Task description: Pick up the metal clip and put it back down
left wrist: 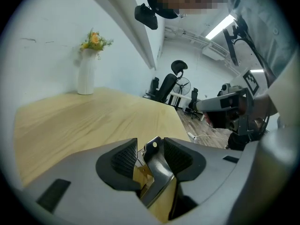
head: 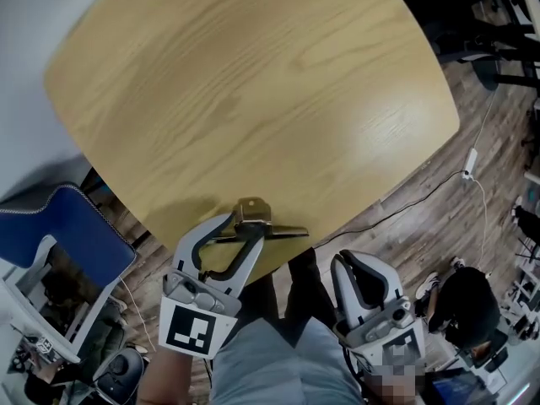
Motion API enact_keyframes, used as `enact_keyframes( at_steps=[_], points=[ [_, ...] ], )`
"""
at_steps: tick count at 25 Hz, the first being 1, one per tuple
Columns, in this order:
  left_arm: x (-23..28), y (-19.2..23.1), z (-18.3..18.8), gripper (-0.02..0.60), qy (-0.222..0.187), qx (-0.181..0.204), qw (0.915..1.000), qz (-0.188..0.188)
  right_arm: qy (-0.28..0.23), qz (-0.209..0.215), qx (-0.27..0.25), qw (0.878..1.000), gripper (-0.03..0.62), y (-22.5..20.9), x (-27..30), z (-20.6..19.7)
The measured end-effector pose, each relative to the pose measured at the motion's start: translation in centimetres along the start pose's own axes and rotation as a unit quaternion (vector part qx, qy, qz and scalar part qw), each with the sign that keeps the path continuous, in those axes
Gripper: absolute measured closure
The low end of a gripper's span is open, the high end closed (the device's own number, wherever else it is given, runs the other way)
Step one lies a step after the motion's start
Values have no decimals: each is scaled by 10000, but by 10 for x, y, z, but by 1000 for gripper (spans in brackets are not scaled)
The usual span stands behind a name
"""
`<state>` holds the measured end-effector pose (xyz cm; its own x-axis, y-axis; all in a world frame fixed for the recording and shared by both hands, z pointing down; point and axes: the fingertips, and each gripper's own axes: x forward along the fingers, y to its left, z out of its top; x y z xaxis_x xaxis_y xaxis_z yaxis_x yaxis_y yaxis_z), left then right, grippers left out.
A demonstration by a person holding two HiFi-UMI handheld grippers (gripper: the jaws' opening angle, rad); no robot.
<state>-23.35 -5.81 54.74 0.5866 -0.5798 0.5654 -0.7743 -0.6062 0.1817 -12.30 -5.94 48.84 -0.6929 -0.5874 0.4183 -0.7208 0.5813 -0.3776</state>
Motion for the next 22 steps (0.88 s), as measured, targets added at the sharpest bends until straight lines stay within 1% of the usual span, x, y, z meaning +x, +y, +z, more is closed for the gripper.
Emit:
enact_keyframes(
  at_steps=[2,5,9,14,22],
  points=[
    [2,0,2,391,93,154,9998,-75,30,-5,-9,10000,543,0,2,-1],
    [5,3,3,391,186,214,9995,-110,-2,-31,35,10000,543,-2,7,0],
    [6,3,8,391,313,453,9981,-271,11,133,100,9999,543,5,10,-3],
    [15,0,12,397,518,679,9944,-622,51,342,157,9993,543,7,13,-3],
    [21,-6,11,426,900,869,9841,-1259,64,352,361,9987,543,3,16,-7]
  ],
)
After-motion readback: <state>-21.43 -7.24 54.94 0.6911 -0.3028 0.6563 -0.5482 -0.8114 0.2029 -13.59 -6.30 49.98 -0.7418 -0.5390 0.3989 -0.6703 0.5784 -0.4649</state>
